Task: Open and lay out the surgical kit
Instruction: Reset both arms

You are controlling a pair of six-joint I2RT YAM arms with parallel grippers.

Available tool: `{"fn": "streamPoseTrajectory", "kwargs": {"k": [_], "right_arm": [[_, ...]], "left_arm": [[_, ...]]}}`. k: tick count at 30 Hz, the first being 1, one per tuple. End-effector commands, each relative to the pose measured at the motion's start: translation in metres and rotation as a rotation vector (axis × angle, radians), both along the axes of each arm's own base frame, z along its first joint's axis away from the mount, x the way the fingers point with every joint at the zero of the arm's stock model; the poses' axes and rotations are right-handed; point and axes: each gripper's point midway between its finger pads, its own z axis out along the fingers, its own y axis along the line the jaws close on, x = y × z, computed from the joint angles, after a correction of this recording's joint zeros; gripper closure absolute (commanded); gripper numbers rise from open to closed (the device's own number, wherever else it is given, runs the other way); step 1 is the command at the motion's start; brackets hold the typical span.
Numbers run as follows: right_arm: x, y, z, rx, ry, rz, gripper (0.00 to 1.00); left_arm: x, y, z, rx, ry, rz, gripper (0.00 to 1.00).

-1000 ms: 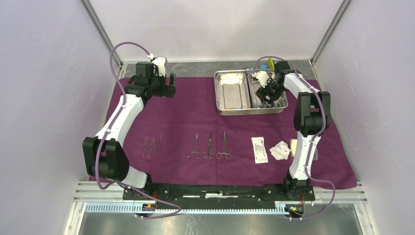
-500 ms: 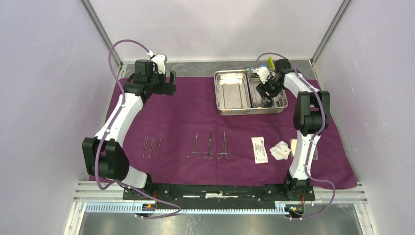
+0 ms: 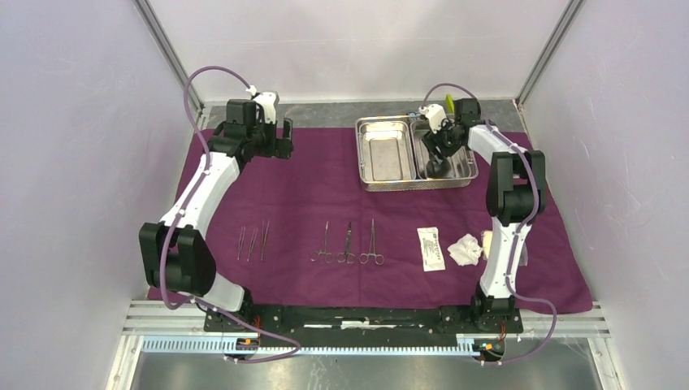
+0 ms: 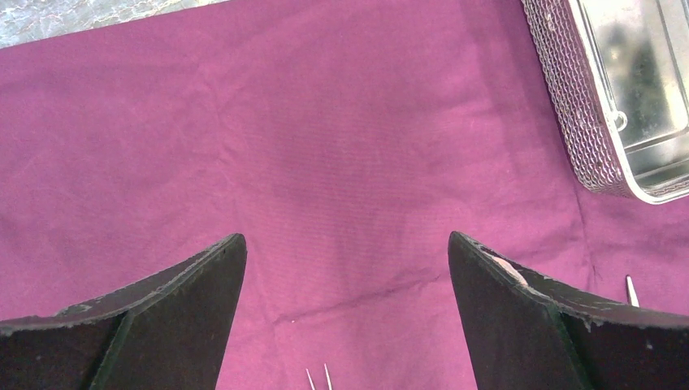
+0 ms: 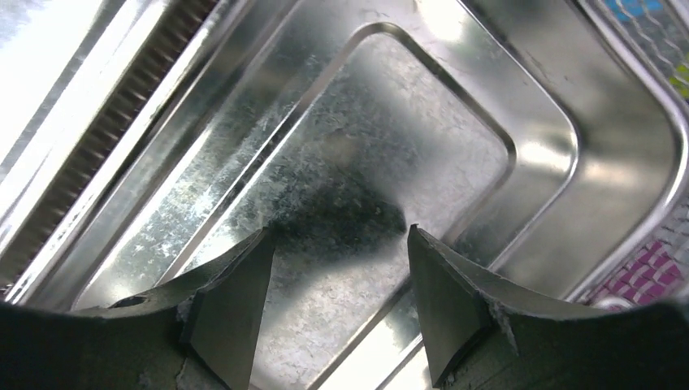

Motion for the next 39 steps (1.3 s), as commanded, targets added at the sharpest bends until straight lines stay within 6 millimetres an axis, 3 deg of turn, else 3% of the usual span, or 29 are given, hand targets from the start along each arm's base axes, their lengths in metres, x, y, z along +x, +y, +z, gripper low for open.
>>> {"fn": "streamPoseTrajectory", "kwargs": {"k": [1,6,11,17,24,32,39], "right_arm": [[-0.011,0.040,-0.002,0.051,0.030,0.131,0.30],[-0.036,0.066,-0.011,0.124,0.096,0.207,0.29],[-0.026,0.065,-0.003,0.132,0.063,0.160,0.29],[-0.004,0.036,0.000,-0.003,0.008,0.037,0.29],[0.001,0.000,0.004,-0.075,-0.007,-0.037,0.29],[0.004,-0.002,0.017,-0.082,-0.025,0.003,0.29],[0.015,-0.030,0.034,-0.107,-0.069,-0.115,0.28]], "left_arm": [[0.010,-0.003,0.019,-0.018,-0.050,-0.010,0.00],[0.009,-0.003,0.019,-0.021,-0.049,-0.012,0.00],[0.007,-0.004,0.018,-0.023,-0.048,-0.016,0.00],[0.007,-0.004,0.019,-0.022,-0.048,-0.017,0.00],[0.008,-0.005,0.019,-0.026,-0.047,-0.020,0.00],[0.008,-0.005,0.019,-0.025,-0.047,-0.022,0.00],[0.008,-0.005,0.019,-0.023,-0.046,-0.024,0.00]]}}
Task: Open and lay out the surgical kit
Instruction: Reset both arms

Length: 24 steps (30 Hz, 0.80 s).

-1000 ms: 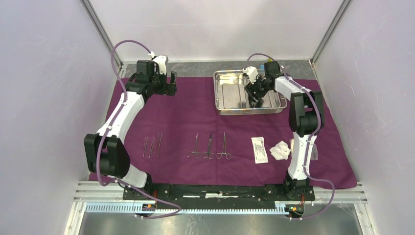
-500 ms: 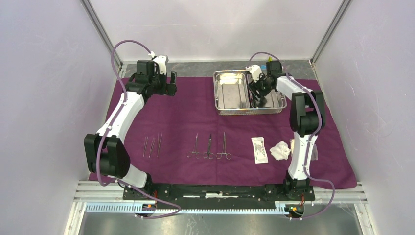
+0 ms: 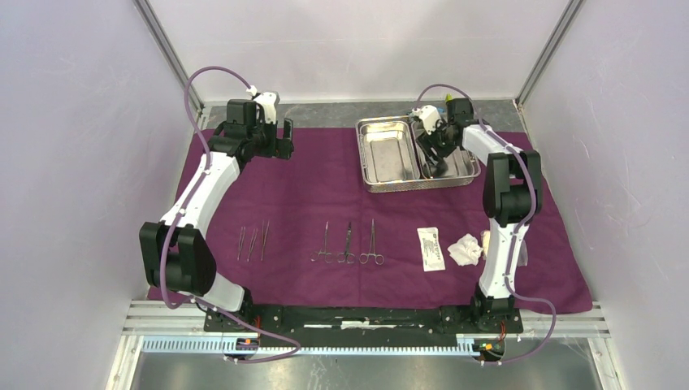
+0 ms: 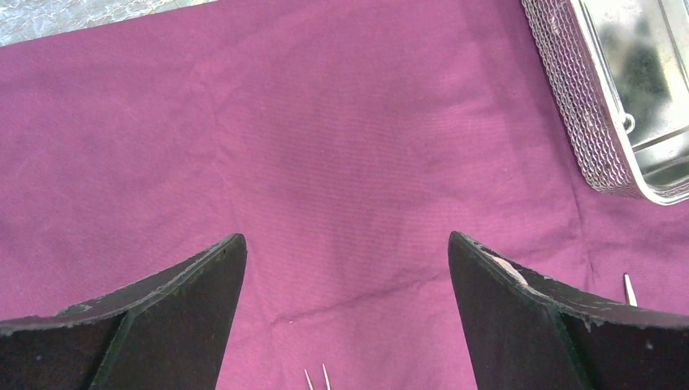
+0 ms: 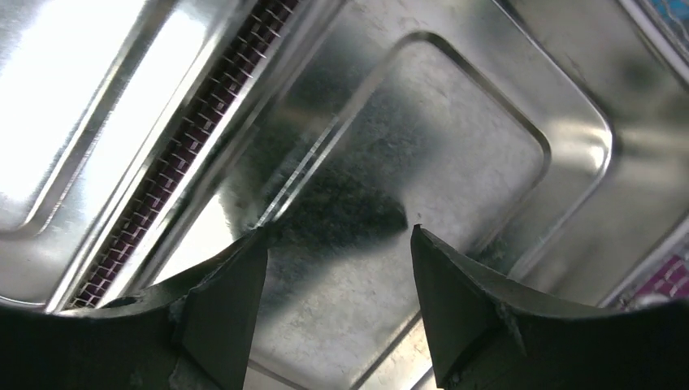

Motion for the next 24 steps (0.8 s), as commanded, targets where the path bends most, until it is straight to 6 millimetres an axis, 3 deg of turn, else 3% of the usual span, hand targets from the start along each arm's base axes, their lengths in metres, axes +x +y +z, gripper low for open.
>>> {"fn": "streamPoseTrajectory", "kwargs": {"k": [1,5,6,12,24], "right_arm": [[0.023,-0.043,0.036,-0.042,-0.088,-0.145,0.28],[0.011,-0.036,0.028,0.042,-0.015,-0.177,0.24],[0.005,-0.047,0.027,0.062,0.003,-0.203,0.24],[-0.027,-0.052,0.028,0.116,0.071,-0.245,0.21],[-0.063,-0.059,0.036,0.067,0.290,-0.255,0.26]], "left_arm": [[0.008,-0.004,0.022,-0.021,-0.054,-0.018,0.00],[0.008,-0.005,0.022,-0.027,-0.053,-0.020,0.00],[0.008,-0.005,0.022,-0.028,-0.054,-0.021,0.00],[0.006,-0.007,0.023,-0.040,-0.053,-0.025,0.00],[0.002,-0.011,0.025,-0.063,-0.057,-0.035,0.00]]}}
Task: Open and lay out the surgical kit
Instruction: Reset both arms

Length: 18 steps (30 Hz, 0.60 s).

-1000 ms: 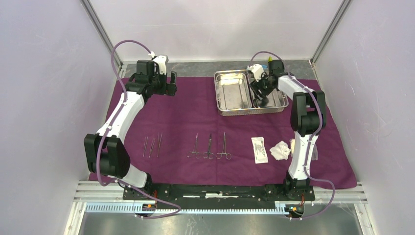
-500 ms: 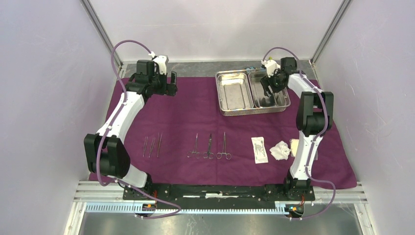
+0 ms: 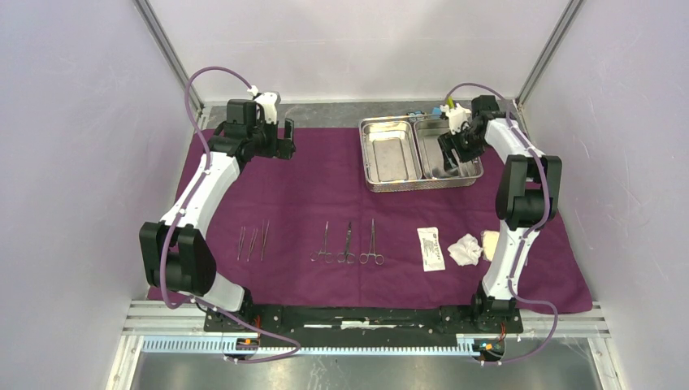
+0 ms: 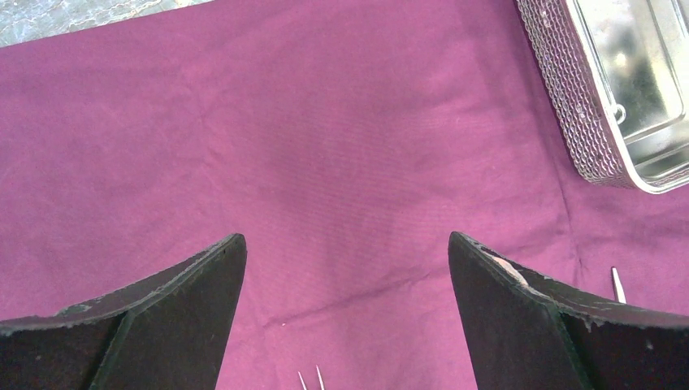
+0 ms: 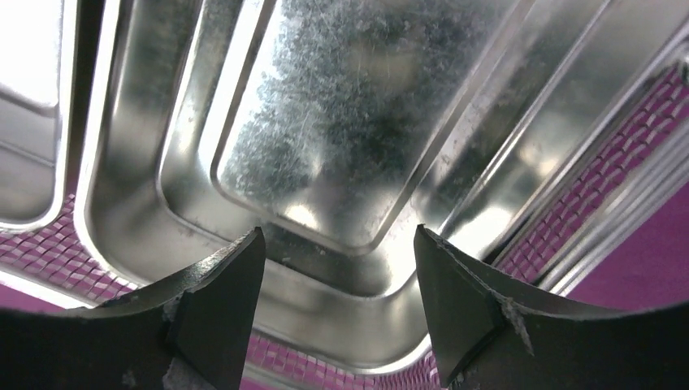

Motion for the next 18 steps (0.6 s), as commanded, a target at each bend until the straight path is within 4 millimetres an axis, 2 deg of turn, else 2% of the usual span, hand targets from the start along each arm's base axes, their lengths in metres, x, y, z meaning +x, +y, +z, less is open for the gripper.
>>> {"fn": "streamPoseTrajectory", "kwargs": {"k": [1,6,13,18], "right_arm": [[-0.014,-0.011,0.020,-0.040,0.095,-0.007,0.27],[-0.020,-0.020,0.013,-0.091,0.141,-0.009,0.27],[-0.015,-0.011,-0.013,-0.037,0.159,-0.024,0.29],[-0.019,-0.014,-0.029,-0.059,0.198,-0.013,0.34]], "left_arm": [[0.003,-0.007,0.025,-0.049,-0.059,-0.017,0.00],[0.001,-0.011,0.029,-0.090,-0.056,-0.012,0.00],[0.000,-0.014,0.027,-0.104,-0.051,-0.016,0.00],[-0.003,-0.012,0.028,-0.099,-0.054,-0.014,0.00]]}}
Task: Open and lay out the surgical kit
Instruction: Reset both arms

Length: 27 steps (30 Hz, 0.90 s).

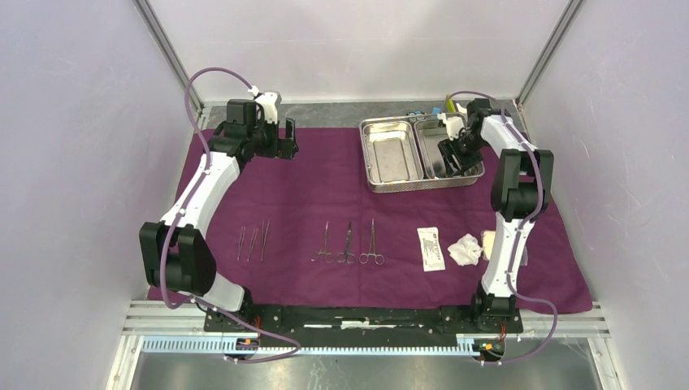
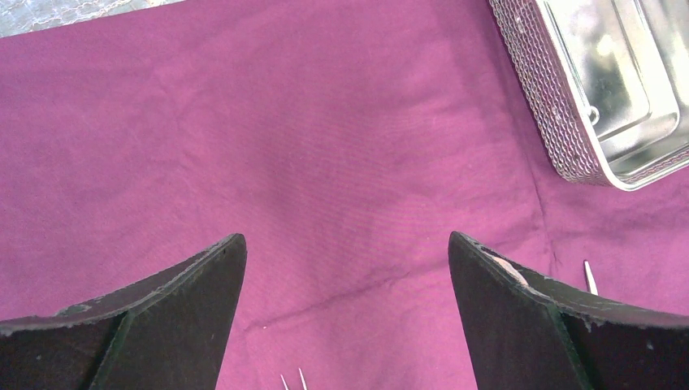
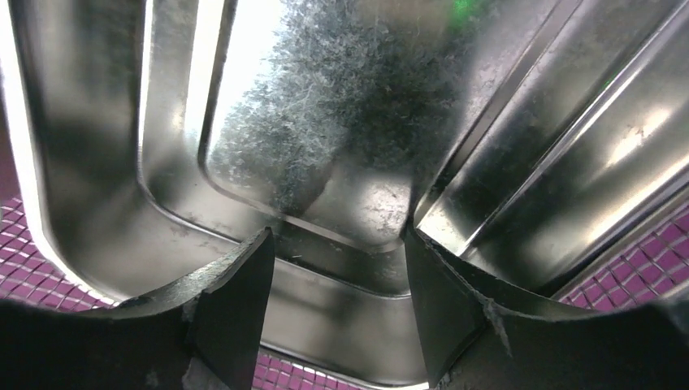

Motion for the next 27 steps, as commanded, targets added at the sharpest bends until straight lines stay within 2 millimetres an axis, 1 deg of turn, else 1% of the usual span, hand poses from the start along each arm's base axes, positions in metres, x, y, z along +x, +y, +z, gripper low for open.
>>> {"fn": "streamPoseTrajectory", "kwargs": {"k": [1,6,11,14,18,23,27], "right_arm": [[-0.002,-0.007,-0.014,-0.023,0.023,0.001,0.35],[-0.010,-0.009,-0.026,-0.059,0.049,0.031,0.40],[-0.019,-0.004,-0.041,-0.090,0.056,0.053,0.43],[-0.016,0.002,-0.044,-0.087,0.020,0.047,0.46],[-0.007,0.011,-0.040,-0.051,-0.064,0.032,0.46],[0.007,0.028,-0.020,0.043,-0.210,0.019,0.46],[0.019,0.033,-0.011,0.075,-0.308,0.003,0.46]], "left_arm": [[0.000,-0.002,0.028,-0.047,-0.068,0.010,0.00],[0.001,-0.003,0.028,-0.050,-0.065,0.011,0.00],[0.002,-0.004,0.028,-0.054,-0.063,0.012,0.00],[0.002,-0.004,0.027,-0.054,-0.061,0.011,0.00],[0.001,-0.003,0.028,-0.053,-0.064,0.013,0.00],[0.001,-0.003,0.026,-0.052,-0.061,0.014,0.00],[0.001,-0.004,0.027,-0.054,-0.062,0.012,0.00]]}}
